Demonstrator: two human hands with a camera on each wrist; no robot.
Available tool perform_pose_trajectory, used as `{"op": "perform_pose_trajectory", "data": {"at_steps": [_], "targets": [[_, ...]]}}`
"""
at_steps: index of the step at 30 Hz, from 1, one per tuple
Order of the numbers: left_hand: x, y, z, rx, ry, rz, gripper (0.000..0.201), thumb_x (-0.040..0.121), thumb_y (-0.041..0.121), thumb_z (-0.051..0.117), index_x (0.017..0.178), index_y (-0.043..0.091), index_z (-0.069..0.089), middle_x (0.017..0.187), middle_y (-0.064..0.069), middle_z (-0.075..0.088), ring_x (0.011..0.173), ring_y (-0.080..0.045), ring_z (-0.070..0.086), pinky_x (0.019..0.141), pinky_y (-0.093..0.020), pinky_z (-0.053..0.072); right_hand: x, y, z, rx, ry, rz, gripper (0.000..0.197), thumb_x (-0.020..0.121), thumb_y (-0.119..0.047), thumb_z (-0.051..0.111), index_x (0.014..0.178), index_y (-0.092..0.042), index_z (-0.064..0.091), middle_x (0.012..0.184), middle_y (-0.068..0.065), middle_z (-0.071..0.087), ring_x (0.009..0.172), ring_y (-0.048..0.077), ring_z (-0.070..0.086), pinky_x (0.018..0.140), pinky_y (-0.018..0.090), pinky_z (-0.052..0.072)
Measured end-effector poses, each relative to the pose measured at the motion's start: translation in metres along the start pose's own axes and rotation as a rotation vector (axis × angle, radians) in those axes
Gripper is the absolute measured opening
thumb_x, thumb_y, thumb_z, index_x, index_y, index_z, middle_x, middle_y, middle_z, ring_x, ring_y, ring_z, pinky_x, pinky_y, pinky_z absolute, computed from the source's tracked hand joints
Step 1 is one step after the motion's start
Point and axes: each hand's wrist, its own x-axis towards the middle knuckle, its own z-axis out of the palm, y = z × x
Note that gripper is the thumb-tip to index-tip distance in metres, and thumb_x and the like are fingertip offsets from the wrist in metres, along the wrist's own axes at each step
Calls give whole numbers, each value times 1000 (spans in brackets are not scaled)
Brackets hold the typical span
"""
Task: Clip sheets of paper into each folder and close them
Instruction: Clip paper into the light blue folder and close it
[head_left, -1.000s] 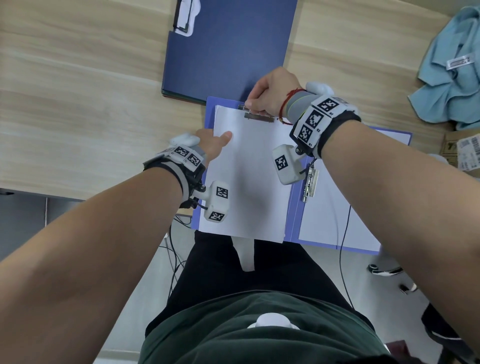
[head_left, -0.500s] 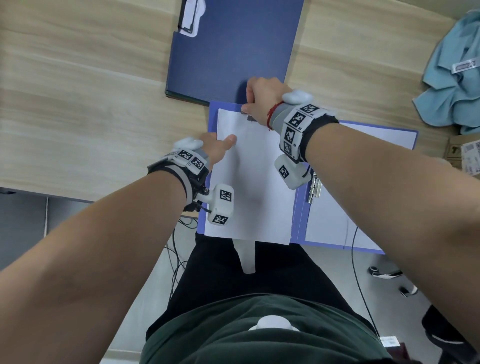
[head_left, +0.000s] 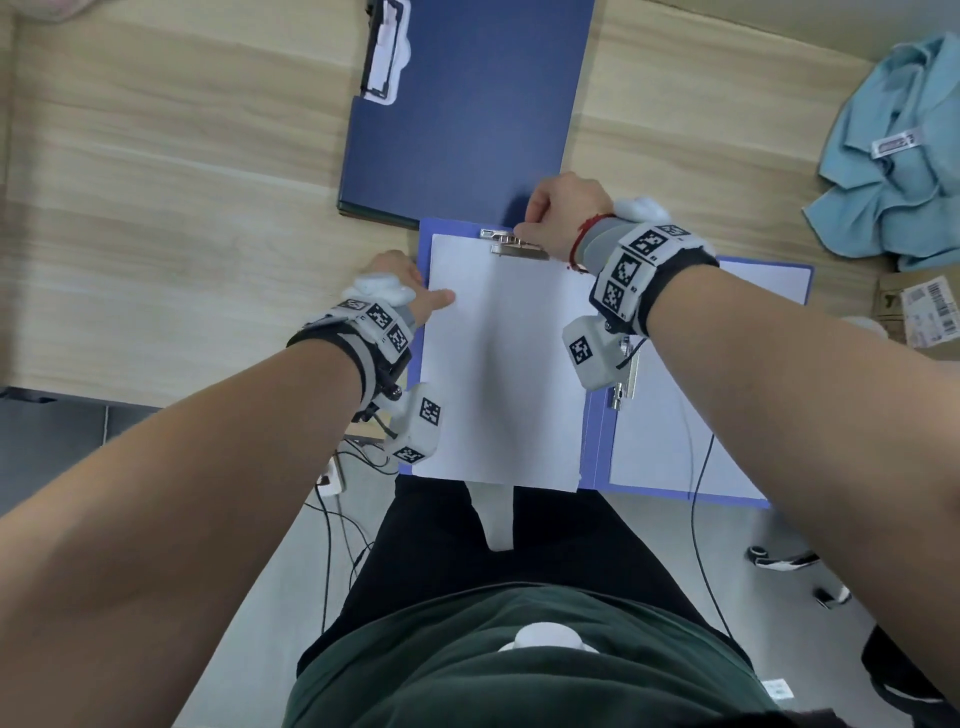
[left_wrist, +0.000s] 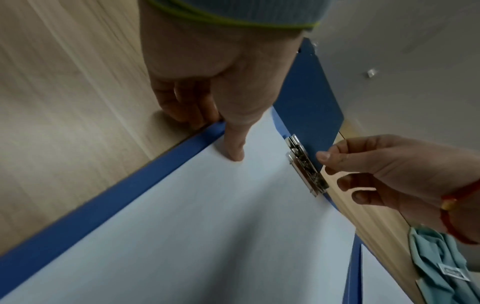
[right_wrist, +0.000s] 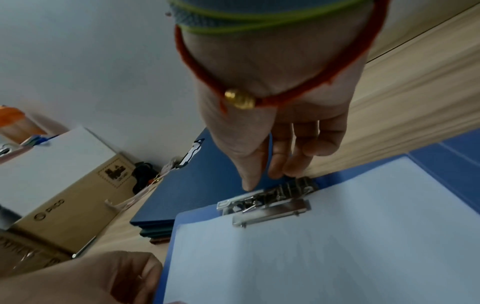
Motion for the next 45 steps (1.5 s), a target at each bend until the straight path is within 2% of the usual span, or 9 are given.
{"op": "perform_pose_trajectory", "data": {"at_steps": [5,14,18,22,28,31,35,40,45], "targets": [[-4,-2,-5,-88,-69,22,57,68,62,72,102,17,62,105,-4,71,92,-30,68,89,-45,55,-21,8,0,117,-68,64,11,82,-27,63,86,-19,69,90,6,72,72,27,67,47,21,44],[-59,61,-46,-422,-138,284,28,87,30,68,100,5,70,91,-11,74,70,-22,72,68,-34,62,-82,8,-42,346,-364,13,66,72,-70,67,105,-13,65,107,2,68,86,25,74,81,41,61],[-96,116,-56,-425,-213,351,58,87,62,57,91,5,66,75,-11,68,52,-21,64,58,-29,55,-113,17,-84,426,-310,8,82,72,-77,59,116,-8,60,105,0,67,80,24,75,77,41,62],[-129,165,-47,-481,-317,408,76,86,78,38,98,7,63,78,-9,74,65,-26,74,65,-32,60,-136,52,-114,486,-219,67,62,77,-61,69,105,-6,62,97,5,70,75,29,75,73,40,62],[-137,205,-3,-377,-361,458,59,96,61,43,109,9,69,101,-9,74,78,-21,72,72,-31,60,-160,127,-124,667,-50,233,13,85,-7,58,91,3,63,80,16,70,62,29,71,62,37,62],[-126,220,33,-314,-299,370,38,97,47,53,104,12,65,100,-6,70,76,-17,67,62,-26,57,-166,182,-114,720,21,353,31,79,-5,59,107,6,62,96,25,70,68,30,66,63,39,60],[-101,212,69,-232,-232,257,33,94,40,61,107,10,61,101,-5,63,86,-20,61,78,-35,57,-167,229,-92,559,101,497,14,79,-8,58,68,-15,52,66,5,55,56,21,49,42,17,36],[-68,200,114,-69,-192,107,69,57,61,72,103,10,62,99,-10,68,89,-28,69,83,-50,56,-158,273,-54,557,0,619,38,82,-31,66,110,-6,57,105,12,64,95,28,65,88,38,54],[-56,195,138,-54,-220,86,79,58,57,76,117,7,58,107,-12,67,97,-31,68,88,-50,55,-150,277,-40,509,-66,623,52,90,-33,62,129,0,51,119,16,61,106,35,63,91,40,52]]}}
